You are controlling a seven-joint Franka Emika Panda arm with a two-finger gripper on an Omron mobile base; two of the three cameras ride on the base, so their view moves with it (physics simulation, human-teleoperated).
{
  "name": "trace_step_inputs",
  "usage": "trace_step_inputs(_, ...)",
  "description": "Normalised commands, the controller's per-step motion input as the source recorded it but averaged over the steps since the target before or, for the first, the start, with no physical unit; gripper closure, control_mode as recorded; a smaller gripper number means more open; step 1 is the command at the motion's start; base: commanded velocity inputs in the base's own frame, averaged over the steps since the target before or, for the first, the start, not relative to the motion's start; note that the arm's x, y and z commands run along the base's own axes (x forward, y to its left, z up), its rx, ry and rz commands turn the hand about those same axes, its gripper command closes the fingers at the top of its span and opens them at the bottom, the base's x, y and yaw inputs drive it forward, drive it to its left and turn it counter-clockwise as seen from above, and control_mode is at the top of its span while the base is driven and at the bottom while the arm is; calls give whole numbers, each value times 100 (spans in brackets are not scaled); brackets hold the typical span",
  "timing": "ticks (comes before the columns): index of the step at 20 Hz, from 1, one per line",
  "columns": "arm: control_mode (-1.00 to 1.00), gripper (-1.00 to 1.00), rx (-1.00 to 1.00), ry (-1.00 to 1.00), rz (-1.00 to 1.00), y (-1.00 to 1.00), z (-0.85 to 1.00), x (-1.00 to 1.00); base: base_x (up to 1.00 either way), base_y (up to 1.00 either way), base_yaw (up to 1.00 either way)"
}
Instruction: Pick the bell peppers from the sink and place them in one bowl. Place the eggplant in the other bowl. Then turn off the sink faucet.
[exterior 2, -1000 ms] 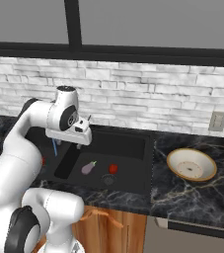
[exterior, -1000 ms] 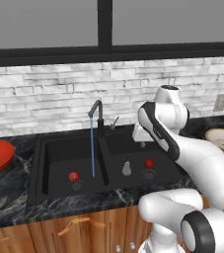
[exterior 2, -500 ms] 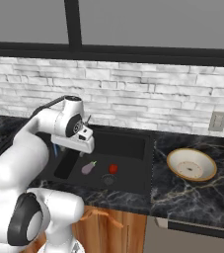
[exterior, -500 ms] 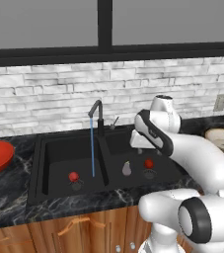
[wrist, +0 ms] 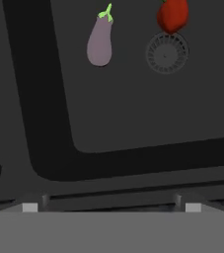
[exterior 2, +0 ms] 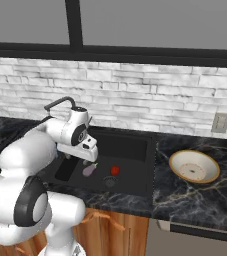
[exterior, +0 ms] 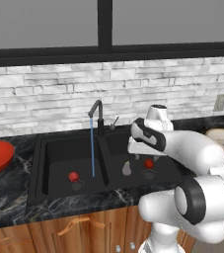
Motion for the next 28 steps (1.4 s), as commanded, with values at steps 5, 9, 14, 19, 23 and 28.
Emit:
trace_step_inputs(5,-100,-100,1,1,-4,1,-41,25,0,0,0)
trace_step_inputs(9,-100,-100,1,0,-4,2,-40,24,0,0,0)
trace_step_inputs(14,-100,-100,0,0,-3,6,-35,34,0,0,0)
trace_step_inputs(19,-100,-100,0,0,-1,3,-29,38,0,0,0)
trace_step_inputs(23,-100,-100,0,0,0,0,-29,41,0,0,0)
trace_step_inputs(28,-100,-100,0,0,0,0,-32,37,0,0,0)
